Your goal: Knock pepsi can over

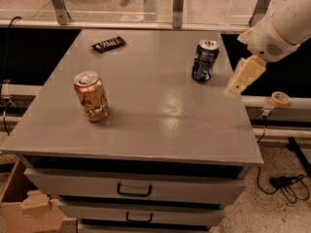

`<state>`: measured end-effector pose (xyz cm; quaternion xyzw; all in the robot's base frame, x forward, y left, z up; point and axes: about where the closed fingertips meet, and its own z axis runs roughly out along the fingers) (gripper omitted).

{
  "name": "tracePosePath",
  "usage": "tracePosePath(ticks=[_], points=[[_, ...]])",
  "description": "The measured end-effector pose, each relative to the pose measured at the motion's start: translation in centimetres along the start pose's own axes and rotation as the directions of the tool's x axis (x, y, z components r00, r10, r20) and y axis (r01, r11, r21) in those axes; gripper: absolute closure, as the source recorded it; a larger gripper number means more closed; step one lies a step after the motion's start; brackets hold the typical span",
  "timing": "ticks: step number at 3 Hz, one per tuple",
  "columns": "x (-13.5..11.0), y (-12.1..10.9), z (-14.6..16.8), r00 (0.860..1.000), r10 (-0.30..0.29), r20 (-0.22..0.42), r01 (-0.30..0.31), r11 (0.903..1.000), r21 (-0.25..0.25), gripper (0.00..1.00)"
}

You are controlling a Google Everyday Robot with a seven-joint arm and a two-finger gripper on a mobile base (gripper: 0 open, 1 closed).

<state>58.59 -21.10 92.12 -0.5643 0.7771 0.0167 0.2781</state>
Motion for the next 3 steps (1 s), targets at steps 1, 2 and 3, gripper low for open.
tracePosePath(ticks=[1,2,3], points=[[-1.5,-2.5,3.4,0.99,0.064,0.128,-0.062,0.9979,-0.016,0.0],[-2.3,-3.9,6.2,0.959,0.139,0.249,-0.127,0.9899,-0.063,0.0],[-3.0,-4.1,7.9,0.921,0.191,0.339,-0.157,0.9797,-0.125,0.0]])
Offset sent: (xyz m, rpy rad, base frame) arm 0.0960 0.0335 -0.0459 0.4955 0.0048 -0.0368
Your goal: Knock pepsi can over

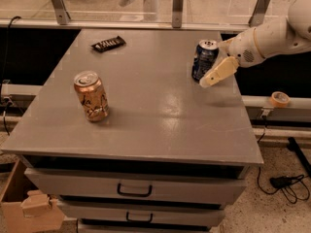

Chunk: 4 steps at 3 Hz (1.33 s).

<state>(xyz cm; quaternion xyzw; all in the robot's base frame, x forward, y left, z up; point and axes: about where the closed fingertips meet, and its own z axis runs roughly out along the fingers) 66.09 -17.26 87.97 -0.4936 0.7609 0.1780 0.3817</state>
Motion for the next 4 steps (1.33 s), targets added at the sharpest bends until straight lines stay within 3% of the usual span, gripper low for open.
tracePosePath(ticks=[1,2,3,4], points=[[-2.3,2.7,1.4,0.994,-0.003,0.108,0.014,0.9952,-0.096,0.0],[-5.0,5.2,1.9,0.984,-0.033,0.173,0.062,0.9839,-0.167,0.0],[-9.7,8.6,1.1,0.959,-0.099,0.267,0.162,0.9606,-0.226,0.0],[-12.7,11.2,0.2,0.935,-0.138,0.328,0.227,0.9407,-0.252,0.0]])
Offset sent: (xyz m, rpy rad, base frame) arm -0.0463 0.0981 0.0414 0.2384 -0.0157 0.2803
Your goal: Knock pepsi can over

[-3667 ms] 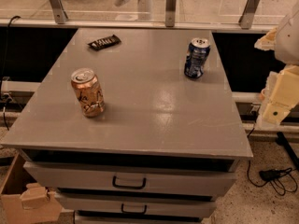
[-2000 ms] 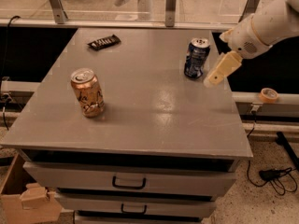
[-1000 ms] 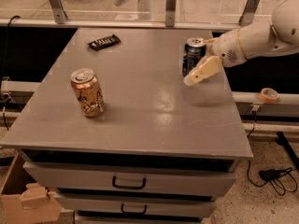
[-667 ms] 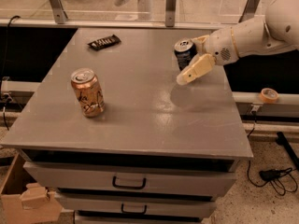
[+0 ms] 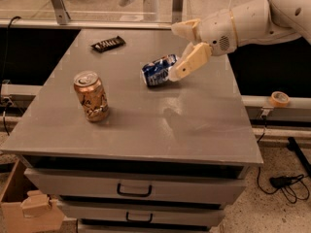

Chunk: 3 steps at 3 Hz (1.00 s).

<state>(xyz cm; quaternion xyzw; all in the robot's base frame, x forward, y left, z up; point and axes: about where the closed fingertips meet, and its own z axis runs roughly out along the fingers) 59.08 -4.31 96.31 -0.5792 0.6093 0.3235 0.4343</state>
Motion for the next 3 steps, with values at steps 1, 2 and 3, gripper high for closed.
tracePosePath(ticks=[1,2,3], points=[[-1.6,1.1,-0.7,0.999,-0.027,0.022,0.027,0.9996,-0.005,0.0],[-1.6,1.1,-1.7,0.999,-0.031,0.023,0.031,0.9994,0.013,0.0],[-0.1,-0.8,-6.3,0.999,-0.035,-0.03,0.038,0.9914,0.125,0.0]])
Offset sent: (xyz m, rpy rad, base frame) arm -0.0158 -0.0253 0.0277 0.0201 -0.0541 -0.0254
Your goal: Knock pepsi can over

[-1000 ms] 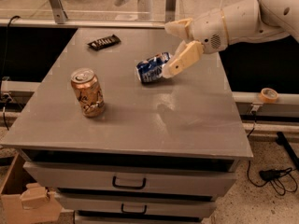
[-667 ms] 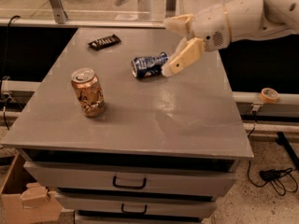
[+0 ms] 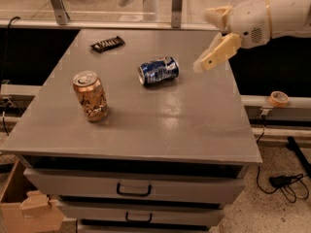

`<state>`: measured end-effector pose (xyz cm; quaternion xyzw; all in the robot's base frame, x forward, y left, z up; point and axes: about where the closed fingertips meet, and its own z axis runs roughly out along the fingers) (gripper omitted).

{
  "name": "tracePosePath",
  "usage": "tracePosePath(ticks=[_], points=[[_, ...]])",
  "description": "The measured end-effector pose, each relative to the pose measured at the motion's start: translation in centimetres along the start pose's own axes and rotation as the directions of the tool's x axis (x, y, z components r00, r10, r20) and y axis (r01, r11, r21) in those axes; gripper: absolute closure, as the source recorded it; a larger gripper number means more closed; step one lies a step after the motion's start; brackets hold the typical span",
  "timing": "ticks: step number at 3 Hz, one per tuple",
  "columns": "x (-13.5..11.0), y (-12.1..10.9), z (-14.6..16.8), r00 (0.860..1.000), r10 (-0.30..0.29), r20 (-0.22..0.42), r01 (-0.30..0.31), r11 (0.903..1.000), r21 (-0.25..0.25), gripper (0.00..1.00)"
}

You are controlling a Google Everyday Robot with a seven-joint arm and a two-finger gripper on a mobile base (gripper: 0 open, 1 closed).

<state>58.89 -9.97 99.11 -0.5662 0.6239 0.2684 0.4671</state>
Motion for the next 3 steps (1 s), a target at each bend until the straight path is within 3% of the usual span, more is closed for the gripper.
tracePosePath(ticks=[1,2,3], points=[[1.2,-3.7,-6.0,0.994,-0.058,-0.092,0.071,0.9868,0.146,0.0],[0.9,-7.4,-13.1,0.97,-0.118,-0.212,0.182,0.9309,0.317,0.0],[0.6,-7.7,-13.6,0.968,-0.122,-0.217,0.19,0.9259,0.326,0.0]])
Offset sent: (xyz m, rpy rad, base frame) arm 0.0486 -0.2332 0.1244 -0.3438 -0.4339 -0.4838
